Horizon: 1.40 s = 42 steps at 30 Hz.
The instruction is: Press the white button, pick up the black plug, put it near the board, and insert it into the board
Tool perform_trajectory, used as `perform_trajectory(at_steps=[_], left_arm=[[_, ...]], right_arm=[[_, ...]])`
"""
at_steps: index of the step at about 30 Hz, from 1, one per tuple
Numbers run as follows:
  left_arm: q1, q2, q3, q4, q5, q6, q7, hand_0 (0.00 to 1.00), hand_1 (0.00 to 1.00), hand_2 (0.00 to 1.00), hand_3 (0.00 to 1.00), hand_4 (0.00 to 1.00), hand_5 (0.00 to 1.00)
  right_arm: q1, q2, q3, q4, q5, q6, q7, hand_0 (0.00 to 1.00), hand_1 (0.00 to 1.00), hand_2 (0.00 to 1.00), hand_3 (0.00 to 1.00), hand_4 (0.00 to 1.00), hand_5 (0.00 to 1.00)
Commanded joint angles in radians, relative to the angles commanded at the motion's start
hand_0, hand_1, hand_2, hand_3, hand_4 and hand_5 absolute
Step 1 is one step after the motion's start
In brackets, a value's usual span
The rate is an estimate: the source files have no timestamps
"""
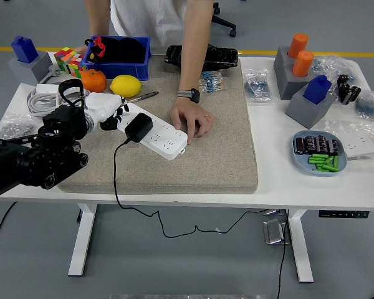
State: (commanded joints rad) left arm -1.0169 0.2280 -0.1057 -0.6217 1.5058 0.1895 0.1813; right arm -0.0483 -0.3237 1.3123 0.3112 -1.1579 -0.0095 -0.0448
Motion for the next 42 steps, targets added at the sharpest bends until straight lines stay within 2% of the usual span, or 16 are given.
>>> perform_trajectory(at_steps=[17,21,33,42], left_arm=[[-0.020,-0.068,0.100,0.104,-0.099,0.017,-0.012,0.265,0.087,0.124,0.712,0.002,0.066],[-0.024,-0.078,0.065,0.128,-0.061,-0.017,-0.006,0.262,0.087,0.123,0.712,0.002,0.067],[-0.022,-0.102,0.018,0.151,-0.008,-0.046,-0.003,0.257,0.083,0.121,0.711,0.002,0.048],[-0.022,-0.116,-0.040,0.174,0.055,-0.094,0.006,0.256,0.083,0.121,0.708,0.002,0.049]], right_arm=[[0.008,0.000,-0.013,0.001,0.004,0.001,0.000,0.798,0.689,0.685,0.651,0.775,0.408],[0.010,0.001,-0.013,0.002,0.005,0.001,0.001,0.799,0.689,0.685,0.651,0.775,0.407],[0.012,0.002,-0.014,0.001,0.005,0.001,0.002,0.800,0.689,0.685,0.651,0.773,0.405],[0.015,0.001,-0.018,0.002,0.007,0.001,0.002,0.798,0.689,0.685,0.651,0.773,0.404]])
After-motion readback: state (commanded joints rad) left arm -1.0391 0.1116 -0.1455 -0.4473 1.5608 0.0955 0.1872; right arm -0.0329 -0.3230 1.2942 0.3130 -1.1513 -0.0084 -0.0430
